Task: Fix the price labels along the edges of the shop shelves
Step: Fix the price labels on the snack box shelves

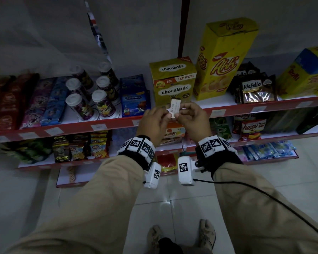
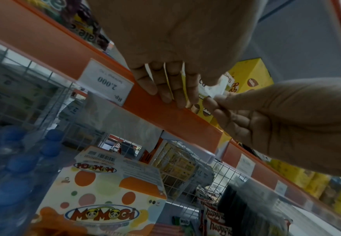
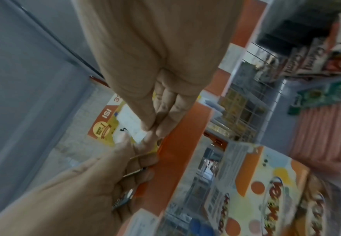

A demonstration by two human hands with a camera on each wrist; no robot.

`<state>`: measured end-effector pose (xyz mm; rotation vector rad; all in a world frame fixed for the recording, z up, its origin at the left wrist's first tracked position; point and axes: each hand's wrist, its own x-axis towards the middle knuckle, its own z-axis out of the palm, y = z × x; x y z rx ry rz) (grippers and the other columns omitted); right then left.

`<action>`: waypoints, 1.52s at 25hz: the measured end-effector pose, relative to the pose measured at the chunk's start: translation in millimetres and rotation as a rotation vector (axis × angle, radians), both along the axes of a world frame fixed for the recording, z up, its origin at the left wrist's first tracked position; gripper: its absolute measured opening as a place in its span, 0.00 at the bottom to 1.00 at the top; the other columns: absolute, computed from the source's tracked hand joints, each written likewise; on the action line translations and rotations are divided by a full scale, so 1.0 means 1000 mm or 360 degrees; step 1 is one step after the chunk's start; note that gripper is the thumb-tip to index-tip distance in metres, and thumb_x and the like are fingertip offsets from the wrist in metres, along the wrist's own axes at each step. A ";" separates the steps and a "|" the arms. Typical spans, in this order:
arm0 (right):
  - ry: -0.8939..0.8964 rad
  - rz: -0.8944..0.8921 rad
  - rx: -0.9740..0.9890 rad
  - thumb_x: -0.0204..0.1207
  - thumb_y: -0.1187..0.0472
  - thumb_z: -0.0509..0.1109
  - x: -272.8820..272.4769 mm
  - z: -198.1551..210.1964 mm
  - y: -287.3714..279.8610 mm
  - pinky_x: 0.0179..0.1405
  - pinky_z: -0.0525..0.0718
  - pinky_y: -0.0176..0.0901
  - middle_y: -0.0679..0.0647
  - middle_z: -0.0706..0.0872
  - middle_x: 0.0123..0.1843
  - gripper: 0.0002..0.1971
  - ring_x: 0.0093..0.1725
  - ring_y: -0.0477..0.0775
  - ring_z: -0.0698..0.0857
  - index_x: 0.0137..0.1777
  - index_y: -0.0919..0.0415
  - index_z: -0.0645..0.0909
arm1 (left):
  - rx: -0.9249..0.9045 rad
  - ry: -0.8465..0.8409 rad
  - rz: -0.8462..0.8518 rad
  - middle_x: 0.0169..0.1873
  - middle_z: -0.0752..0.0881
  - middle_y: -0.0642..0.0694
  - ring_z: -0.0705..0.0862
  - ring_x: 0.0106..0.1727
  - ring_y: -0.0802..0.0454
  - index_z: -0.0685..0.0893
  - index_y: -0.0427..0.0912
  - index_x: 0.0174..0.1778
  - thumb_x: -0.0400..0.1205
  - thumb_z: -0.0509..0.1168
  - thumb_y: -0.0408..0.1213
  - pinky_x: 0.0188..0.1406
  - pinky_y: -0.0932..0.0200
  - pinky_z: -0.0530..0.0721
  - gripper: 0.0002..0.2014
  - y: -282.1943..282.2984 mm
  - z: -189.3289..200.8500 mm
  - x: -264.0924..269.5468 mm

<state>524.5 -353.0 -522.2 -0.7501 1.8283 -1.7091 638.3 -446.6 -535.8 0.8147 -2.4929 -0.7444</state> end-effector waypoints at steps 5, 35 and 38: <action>0.0078 0.0059 0.0073 0.74 0.76 0.71 0.004 -0.008 0.002 0.45 0.85 0.47 0.53 0.82 0.38 0.10 0.42 0.53 0.82 0.53 0.67 0.79 | 0.0031 -0.0020 0.0076 0.50 0.82 0.39 0.75 0.53 0.40 0.83 0.36 0.51 0.84 0.62 0.40 0.48 0.49 0.74 0.10 0.002 -0.002 0.000; 0.1287 0.0157 0.0620 0.77 0.65 0.67 -0.031 -0.006 0.002 0.50 0.75 0.48 0.57 0.86 0.49 0.08 0.53 0.62 0.77 0.51 0.59 0.86 | -0.0421 -0.0523 -0.0063 0.60 0.77 0.43 0.72 0.61 0.42 0.78 0.48 0.67 0.85 0.58 0.47 0.57 0.48 0.71 0.16 -0.003 0.003 -0.006; 0.1400 0.0213 0.0643 0.73 0.62 0.69 -0.029 -0.005 0.006 0.51 0.77 0.55 0.58 0.85 0.52 0.09 0.54 0.63 0.77 0.52 0.60 0.85 | -0.0447 -0.0533 0.0037 0.57 0.77 0.45 0.72 0.60 0.43 0.81 0.49 0.60 0.85 0.57 0.48 0.55 0.49 0.69 0.13 0.001 0.000 -0.010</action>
